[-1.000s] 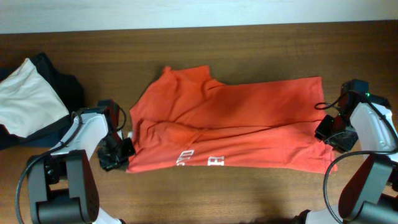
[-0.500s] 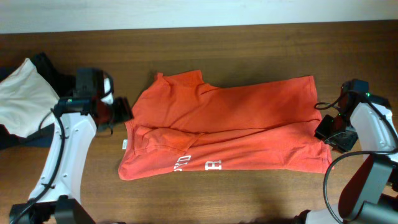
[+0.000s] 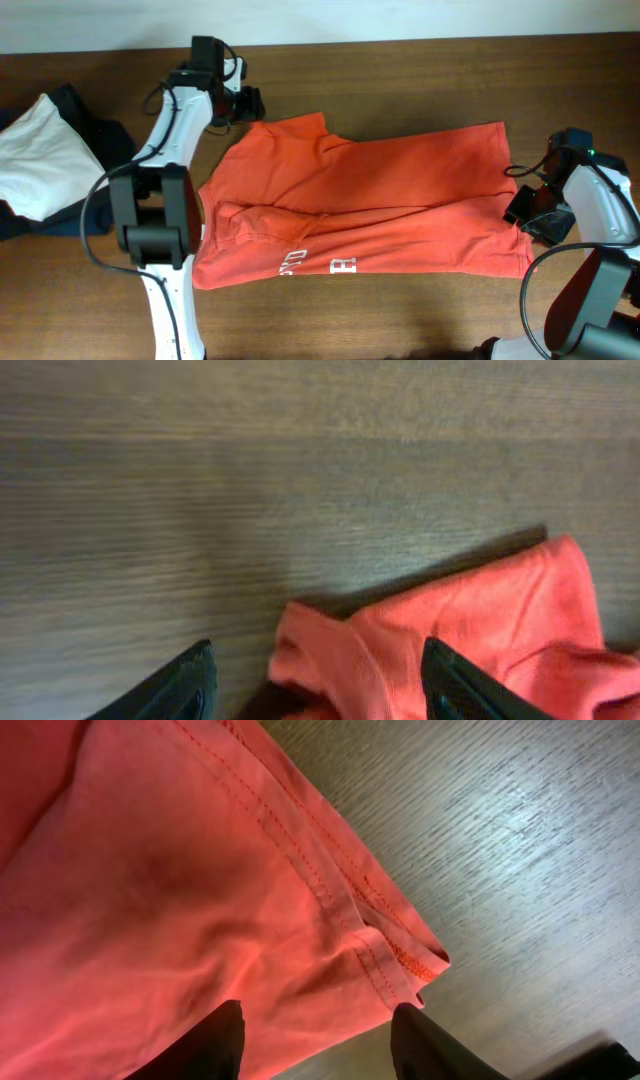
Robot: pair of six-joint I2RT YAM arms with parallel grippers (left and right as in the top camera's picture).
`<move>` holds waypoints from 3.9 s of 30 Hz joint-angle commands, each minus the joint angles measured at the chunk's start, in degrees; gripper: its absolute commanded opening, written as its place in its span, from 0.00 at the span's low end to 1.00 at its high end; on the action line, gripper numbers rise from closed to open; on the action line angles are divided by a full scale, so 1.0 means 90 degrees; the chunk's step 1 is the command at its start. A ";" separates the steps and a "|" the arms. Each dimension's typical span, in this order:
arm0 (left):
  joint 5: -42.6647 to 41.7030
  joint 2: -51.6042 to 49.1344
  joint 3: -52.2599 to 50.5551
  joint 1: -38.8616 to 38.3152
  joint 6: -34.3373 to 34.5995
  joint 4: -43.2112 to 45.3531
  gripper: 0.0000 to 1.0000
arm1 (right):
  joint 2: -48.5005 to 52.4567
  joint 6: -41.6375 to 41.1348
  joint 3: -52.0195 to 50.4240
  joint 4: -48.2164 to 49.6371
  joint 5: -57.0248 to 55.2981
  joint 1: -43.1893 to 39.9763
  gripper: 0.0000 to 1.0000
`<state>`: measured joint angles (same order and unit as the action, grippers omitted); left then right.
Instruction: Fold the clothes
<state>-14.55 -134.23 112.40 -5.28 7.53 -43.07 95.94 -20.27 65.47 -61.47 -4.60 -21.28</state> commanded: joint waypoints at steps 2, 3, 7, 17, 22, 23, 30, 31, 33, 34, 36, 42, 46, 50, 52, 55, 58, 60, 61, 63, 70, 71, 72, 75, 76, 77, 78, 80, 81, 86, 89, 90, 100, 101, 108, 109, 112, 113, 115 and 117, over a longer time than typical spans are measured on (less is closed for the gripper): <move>-0.0197 -0.0211 0.0148 -0.0148 -0.0107 0.0277 0.35 | -0.0049 0.0053 0.0049 -0.0010 0.0012 0.0034 0.51; -0.0197 -0.0209 0.0148 -0.0148 -0.0107 0.0265 0.27 | -0.0049 0.0053 0.0049 -0.0007 0.0010 0.0034 0.51; -0.0194 -0.0202 0.0151 -0.0121 -0.0107 -0.0044 0.07 | -0.0049 0.0053 0.0049 -0.0005 0.0010 0.0034 0.52; -0.0318 0.0063 0.1090 -0.0102 -0.0109 -0.1440 0.01 | -0.0049 0.0102 0.0049 0.0075 0.0185 0.0036 0.52; -0.0461 0.0182 0.1163 -0.0119 -0.0109 -0.3007 0.00 | 0.0000 0.1579 0.0529 0.0308 0.1790 0.0046 0.60; -0.0461 0.0182 0.1163 -0.0119 -0.0109 -0.3240 0.00 | 0.0046 0.1724 0.0809 0.0270 0.1804 0.0090 0.63; -0.0359 0.0182 0.1163 -0.0119 -0.0160 -0.3577 0.00 | 0.0714 0.1870 0.1596 0.2407 0.1632 0.0466 0.73; -0.0338 0.0182 0.1163 -0.0119 -0.0160 -0.3575 0.01 | 0.0867 0.1870 0.1596 0.2737 0.1627 0.0486 0.73; -0.0340 0.0180 0.1163 -0.0119 -0.0158 -0.3577 0.00 | 0.1290 0.1870 0.1596 0.3344 0.1608 0.0500 0.74; -0.0340 0.0182 0.1163 -0.0119 -0.0158 -0.3575 0.01 | 0.1528 0.1853 0.1596 0.3640 0.1576 0.0500 0.74; -0.0340 0.0180 0.1163 -0.0119 -0.0158 -0.3585 0.00 | 0.1877 0.1598 0.1596 0.4099 0.1326 0.0500 0.75; -0.0335 0.0180 0.1163 -0.0124 -0.0158 -0.3546 0.00 | 0.2922 0.1535 0.1596 0.5527 0.1265 0.0644 0.74; -0.0335 0.0180 0.1161 -0.0124 -0.0158 -0.3490 0.00 | 0.3257 0.1362 0.1596 0.5933 0.0763 0.0746 0.64; -0.0338 0.0180 0.1161 -0.0124 -0.0158 -0.3485 0.01 | 0.3269 0.1362 0.1596 0.5933 0.0469 0.0743 0.27; -0.0335 0.0180 0.1161 -0.0119 -0.0158 -0.3487 0.00 | 0.3269 0.1362 0.1596 0.5931 0.0430 0.0738 0.14; -0.0338 0.0180 0.1161 -0.0117 -0.0158 -0.3555 0.00 | 0.3184 0.1362 0.1598 0.5722 0.0432 0.0699 0.08; -0.0342 0.0233 0.1161 0.0019 -0.0158 -0.3752 0.01 | 0.2737 0.1367 0.1598 0.5054 0.0432 0.0563 0.09; -0.0340 0.0415 0.1161 0.0194 -0.0160 -0.3929 0.00 | 0.2227 0.1367 0.1598 0.4289 0.0437 0.0481 0.09; -0.0342 0.0503 0.1161 0.0250 -0.0160 -0.3997 0.01 | 0.2023 0.1367 0.1598 0.3939 0.0435 0.0457 0.09; -0.0369 0.0748 0.1161 0.0418 -0.0158 -0.4337 0.00 | 0.1484 0.1367 0.1598 0.2956 0.0437 0.0444 0.09; 0.0245 0.0848 0.1161 0.0546 -0.0369 -0.5965 0.00 | 0.0644 0.1362 0.1596 0.0044 0.0185 0.0379 0.10; 0.0612 0.0848 0.1154 0.0568 -0.0367 -0.5965 0.00 | 0.0644 0.1124 0.1596 -0.0199 -0.0221 0.0318 0.10; 0.0644 0.0848 0.1151 0.0595 -0.0364 -0.5965 0.00 | 0.0644 0.0843 0.1593 -0.0359 -0.0563 0.0260 0.10; 0.0641 0.0848 0.1081 0.0663 -0.0270 -0.5965 0.00 | 0.0644 0.0670 0.1591 -0.0685 -0.0806 0.0002 0.10; 0.0646 0.0848 0.1010 0.0665 -0.0272 -0.5965 0.01 | 0.0644 0.0668 0.1591 -0.0767 -0.0801 -0.0100 0.10; 0.0644 0.0862 0.0874 0.0665 -0.0272 -0.5967 0.00 | 0.0644 0.0670 0.1591 -0.0828 -0.0801 -0.0148 0.10; 0.0646 0.0908 0.0678 0.0665 -0.0272 -0.5965 0.00 | 0.0644 0.0673 0.1588 -0.0896 -0.0806 -0.0155 0.10; 0.0678 0.1078 0.0216 0.0665 -0.0274 -0.5965 0.00 | 0.0644 0.0673 0.1588 -0.1042 -0.0809 -0.0155 0.10; 0.0789 0.1195 0.0005 0.0665 -0.0272 -0.5965 0.00 | 0.0644 0.0673 0.1588 -0.1149 -0.0809 -0.0155 0.10; 0.0933 0.2089 -0.0903 0.0665 -0.0270 -0.5957 0.00 | 0.0644 0.0673 0.1588 -0.1513 -0.0901 -0.0180 0.11; 0.0933 0.2458 -0.1479 0.0665 -0.0270 -0.5892 0.01 | 0.0644 0.0673 0.1545 -0.1717 -0.0903 -0.0228 0.11; 0.0933 0.2480 -0.1627 0.0665 -0.0270 -0.5848 0.00 | 0.0644 0.0673 0.1523 -0.1744 -0.0906 -0.0228 0.12; 0.1166 0.2482 -0.3009 0.0653 -0.0267 -0.5272 0.63 | 0.0644 0.0670 0.0903 -0.1554 -0.0896 -0.0228 0.61; 0.1168 0.2482 -0.3009 0.0653 -0.0270 -0.5241 0.63 | 0.0644 0.0670 0.0903 -0.1552 -0.0896 -0.0228 0.62; 0.0005 0.2487 -0.3009 0.0481 -0.0138 -0.4080 0.61 | 0.0644 0.1537 0.0595 -0.0996 0.0022 -0.0228 0.79; -0.0007 0.2487 -0.3009 0.0345 -0.0138 -0.3908 0.61 | 0.0644 0.1787 0.0471 -0.0843 0.0272 -0.0228 0.79; -0.0002 0.2487 -0.3041 -0.0039 -0.0129 -0.3589 0.61 | 0.0644 0.1902 0.0262 -0.0503 0.0296 -0.0228 0.80; 0.0002 0.2487 -0.3092 -0.0080 -0.0129 -0.3548 0.61 | 0.0644 0.1904 0.0221 -0.0401 0.0299 -0.0228 0.81; 0.0146 0.2487 -0.3269 -0.0112 -0.0036 -0.3492 0.60 | 0.0644 0.1931 0.0112 -0.0223 0.0301 -0.0226 0.81; 0.0206 0.2487 -0.3606 -0.0107 0.0087 -0.3298 0.60 | 0.0644 0.2256 -0.0163 0.0083 0.0301 -0.0223 0.79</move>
<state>-13.26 -112.60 83.53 -6.44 6.50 -74.11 102.78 -3.05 66.81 -62.89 -2.44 -22.96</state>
